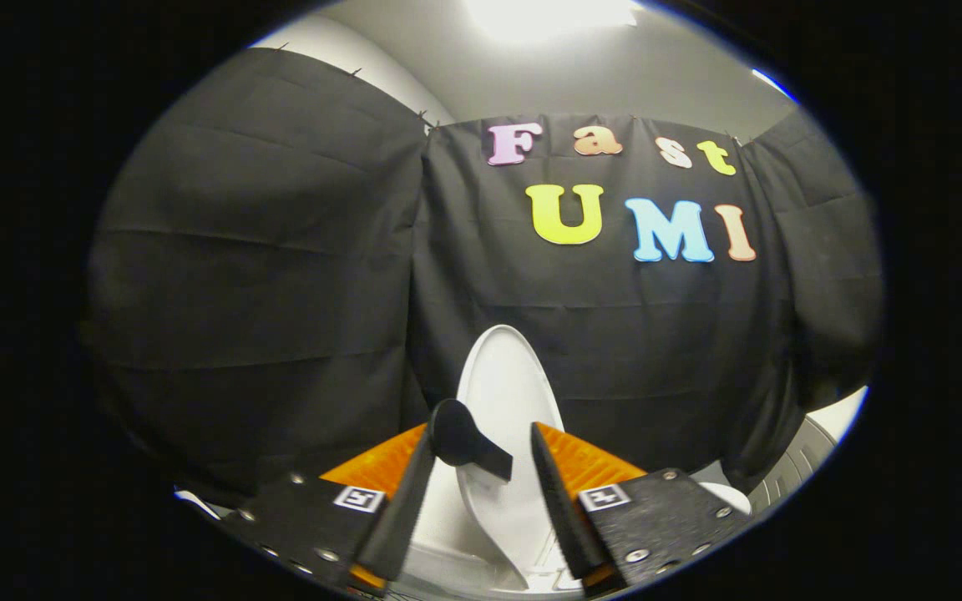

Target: Open the toilet lid.

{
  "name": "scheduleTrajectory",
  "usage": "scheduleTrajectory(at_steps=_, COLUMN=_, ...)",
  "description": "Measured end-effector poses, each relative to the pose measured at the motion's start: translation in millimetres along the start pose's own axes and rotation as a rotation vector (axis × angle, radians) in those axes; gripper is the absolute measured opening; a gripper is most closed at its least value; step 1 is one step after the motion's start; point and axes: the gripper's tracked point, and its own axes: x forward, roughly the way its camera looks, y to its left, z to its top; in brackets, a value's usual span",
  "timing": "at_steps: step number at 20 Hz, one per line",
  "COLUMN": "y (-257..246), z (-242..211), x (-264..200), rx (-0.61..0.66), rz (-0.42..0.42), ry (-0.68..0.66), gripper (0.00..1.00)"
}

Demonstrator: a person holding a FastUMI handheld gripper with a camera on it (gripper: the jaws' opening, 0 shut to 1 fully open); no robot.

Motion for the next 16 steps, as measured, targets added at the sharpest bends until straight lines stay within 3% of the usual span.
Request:
scheduleTrajectory(at_steps=2, y=-5, z=7, x=-14, rx=0.029, rz=-0.001, ry=-0.021, gripper=0.94)
scheduleTrajectory(at_steps=12, y=-71, z=16, x=-87, rx=-0.082, rz=-0.037, ry=-0.045, gripper=0.94)
scheduleTrajectory(at_steps=16, y=-107, z=10, x=-109, rx=-0.070, rz=-0.053, ry=-0.034, gripper=0.94)
